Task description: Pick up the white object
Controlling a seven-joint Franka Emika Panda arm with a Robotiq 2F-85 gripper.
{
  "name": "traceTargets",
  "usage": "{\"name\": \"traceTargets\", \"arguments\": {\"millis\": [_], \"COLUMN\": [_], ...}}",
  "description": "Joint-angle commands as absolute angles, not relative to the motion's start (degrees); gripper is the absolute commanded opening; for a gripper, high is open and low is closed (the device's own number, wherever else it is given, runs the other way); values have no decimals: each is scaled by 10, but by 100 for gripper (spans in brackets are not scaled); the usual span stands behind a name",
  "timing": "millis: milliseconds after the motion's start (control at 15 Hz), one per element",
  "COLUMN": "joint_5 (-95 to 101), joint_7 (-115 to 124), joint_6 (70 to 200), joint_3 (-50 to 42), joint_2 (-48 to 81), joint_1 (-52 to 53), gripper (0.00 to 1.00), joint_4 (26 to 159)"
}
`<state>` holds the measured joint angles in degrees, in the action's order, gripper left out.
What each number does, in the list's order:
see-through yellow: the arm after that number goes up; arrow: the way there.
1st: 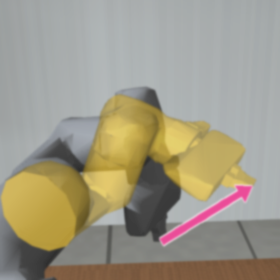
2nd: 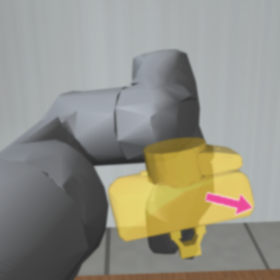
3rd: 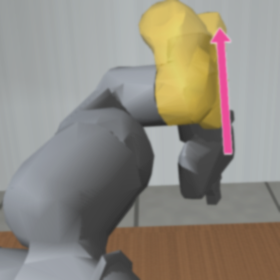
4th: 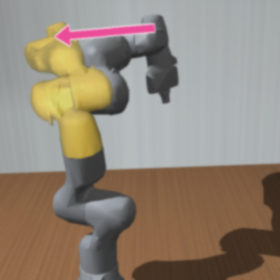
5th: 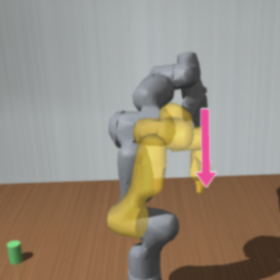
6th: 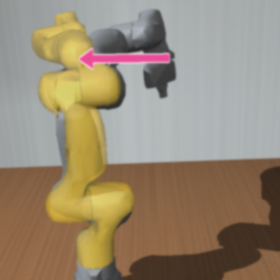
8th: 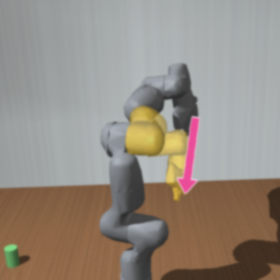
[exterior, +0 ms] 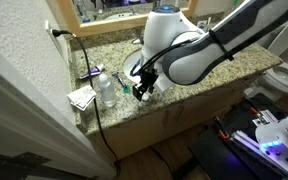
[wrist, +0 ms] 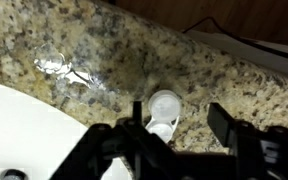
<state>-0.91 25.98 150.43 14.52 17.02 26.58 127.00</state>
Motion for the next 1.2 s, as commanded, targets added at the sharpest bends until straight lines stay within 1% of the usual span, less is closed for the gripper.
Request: {"name": "traceTargets", "arguments": {"millis": [0,67,133,200,533,600,1133], "joint_5": [-4,-5,-5,-5,-7,-5,-21], "joint_7": [269,269,269,269,263,263,254], "joint_6": [1496,1497,1498,1498,1503,1523,1510], "joint_3": [142,142,142,142,145,145,150], "joint_2": [169,170,171,173,168,163,180], "joint_1": [266,266,265,266,264,265,258], "gripper": [94,94,98,100,100,100,100], "joint_4": [1273,1273,1272,1271,1271,1276,1267]}}
